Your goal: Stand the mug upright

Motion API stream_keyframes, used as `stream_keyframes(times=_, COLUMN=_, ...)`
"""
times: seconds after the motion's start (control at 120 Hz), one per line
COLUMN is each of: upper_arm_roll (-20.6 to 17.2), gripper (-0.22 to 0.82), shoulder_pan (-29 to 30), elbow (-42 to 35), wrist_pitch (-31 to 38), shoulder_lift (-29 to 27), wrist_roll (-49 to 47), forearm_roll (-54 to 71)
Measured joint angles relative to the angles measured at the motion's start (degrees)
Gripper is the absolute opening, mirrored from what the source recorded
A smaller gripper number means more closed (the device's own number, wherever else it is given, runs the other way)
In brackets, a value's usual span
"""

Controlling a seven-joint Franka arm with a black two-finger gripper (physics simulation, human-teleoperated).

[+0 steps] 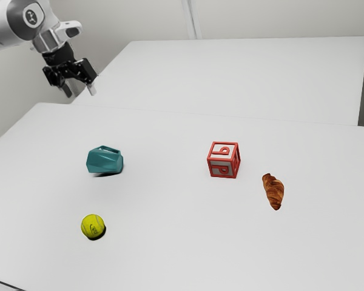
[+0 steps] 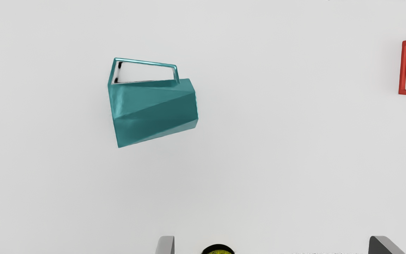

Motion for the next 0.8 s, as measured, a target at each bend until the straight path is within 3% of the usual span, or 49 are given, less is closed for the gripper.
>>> stream_keyframes(times=0.075, upper_arm_roll=3.76, gripper=0.6, shoulder_pan=0.76, elbow=-0.07, wrist_pitch=-0.99, shoulder_lift=0.29, wrist_roll=1.72, forearm_roll=-4.07)
stream_keyframes(times=0.167, upper_arm_roll=5.42, gripper=0.6, shoulder_pan=3.18, elbow=-0.12, wrist_pitch=-1.76, shoulder_lift=1.63, wrist_roll=4.43, forearm_roll=-8.66)
stream_keyframes(times=0.408, upper_arm_roll=5.79, gripper=0.6, shoulder_pan=11.16, elbow=-0.26, wrist_pitch=-2.69, shoulder_lift=11.27, wrist_roll=13.99, forearm_roll=-20.43)
stream_keyframes(times=0.592, upper_arm_roll=5.9, gripper=0.6, shoulder_pan=12.96, elbow=-5.5, wrist_pitch=-1.34, shoulder_lift=14.47, wrist_roll=20.82, forearm_roll=-26.33)
stream_keyframes(times=0.8, upper_arm_roll=5.92, gripper=0.6, shoulder_pan=16.2, elbow=-5.71, wrist_pitch=0.35, shoulder_lift=19.97, wrist_roll=28.27, forearm_roll=-32.93)
